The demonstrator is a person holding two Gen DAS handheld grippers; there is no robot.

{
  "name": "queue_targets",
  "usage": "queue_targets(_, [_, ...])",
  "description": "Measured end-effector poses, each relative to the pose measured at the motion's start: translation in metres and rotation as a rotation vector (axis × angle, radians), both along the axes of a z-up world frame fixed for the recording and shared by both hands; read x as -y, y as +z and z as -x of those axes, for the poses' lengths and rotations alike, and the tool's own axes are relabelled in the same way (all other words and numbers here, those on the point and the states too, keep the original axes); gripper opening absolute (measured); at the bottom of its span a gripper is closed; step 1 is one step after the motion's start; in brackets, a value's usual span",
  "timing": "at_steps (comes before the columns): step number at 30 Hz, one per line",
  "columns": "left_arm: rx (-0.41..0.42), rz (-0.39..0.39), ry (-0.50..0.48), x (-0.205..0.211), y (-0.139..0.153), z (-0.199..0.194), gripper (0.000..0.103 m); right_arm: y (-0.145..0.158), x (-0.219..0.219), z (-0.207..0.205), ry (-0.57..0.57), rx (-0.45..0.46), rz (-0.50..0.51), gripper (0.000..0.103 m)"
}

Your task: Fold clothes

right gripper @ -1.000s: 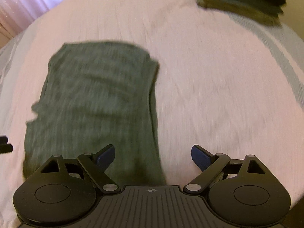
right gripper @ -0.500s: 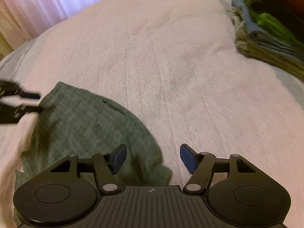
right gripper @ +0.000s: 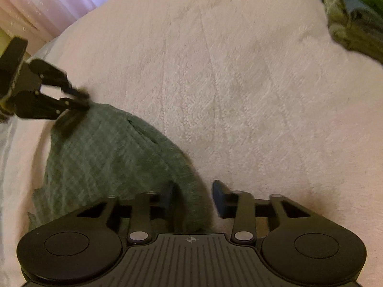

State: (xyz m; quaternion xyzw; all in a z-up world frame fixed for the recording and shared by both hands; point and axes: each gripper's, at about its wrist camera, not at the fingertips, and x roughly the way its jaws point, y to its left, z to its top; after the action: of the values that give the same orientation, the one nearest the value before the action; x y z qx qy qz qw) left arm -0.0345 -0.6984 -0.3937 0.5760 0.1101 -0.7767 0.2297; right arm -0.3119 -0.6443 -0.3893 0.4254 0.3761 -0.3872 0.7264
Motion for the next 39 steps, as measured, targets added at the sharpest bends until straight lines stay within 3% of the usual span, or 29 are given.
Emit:
queue_targets(1, [-0.006, 0.010, 0.004, -0.003, 0.001, -0.002, 0.001, 0.003, -0.002, -0.001, 0.000, -0.005, 0.013, 0.006])
queue_targets(5, [-0.071, 0.083, 0.063, -0.024, 0.024, -0.019, 0.001, 0.017, -0.013, -0.005, 0.015, -0.027, 0.076, 0.006])
queue_targets(9, [-0.172, 0.164, 0.152, -0.066, 0.061, -0.041, 0.001, 0.050, -0.044, -0.012, 0.089, -0.085, 0.232, 0.006])
queue_targets(16, [-0.364, 0.234, 0.396, -0.223, 0.117, -0.084, 0.001, 0.104, -0.152, -0.012, 0.287, -0.134, 0.542, 0.006])
queue_targets(20, [-0.436, 0.168, 0.579, -0.326, 0.114, -0.098, 0.001, 0.103, -0.227, -0.013, 0.474, -0.231, 0.589, 0.006])
queue_targets(23, [-0.449, 0.036, 0.755, -0.391, 0.082, -0.101, 0.004, 0.069, -0.280, -0.021, 0.605, -0.399, 0.523, 0.007])
queue_targets(24, [-0.442, -0.004, 0.814, -0.409, 0.069, -0.100, 0.007, 0.057, -0.294, -0.022, 0.624, -0.451, 0.496, 0.017])
queue_targets(25, [-0.444, -0.042, 0.878, -0.424, 0.057, -0.101, 0.009, 0.045, -0.307, -0.022, 0.627, -0.503, 0.466, 0.038])
queue_targets(27, [-0.471, -0.111, 1.016, -0.449, 0.038, -0.105, 0.009, 0.035, -0.325, -0.018, 0.578, -0.558, 0.446, 0.059])
queue_targets(31, [-0.661, -0.226, 1.276, -0.475, 0.026, -0.128, 0.009, 0.048, -0.327, -0.003, 0.301, -0.448, 0.359, 0.059])
queue_targets(36, [-0.892, -0.287, 1.514, -0.466, 0.016, -0.140, 0.020, 0.057, -0.298, 0.044, -0.292, 0.029, 0.118, 0.059])
queue_targets(39, [-0.986, -0.344, 1.626, -0.458, -0.001, -0.144, 0.020, 0.037, -0.285, 0.073, -0.578, 0.305, -0.025, 0.059])
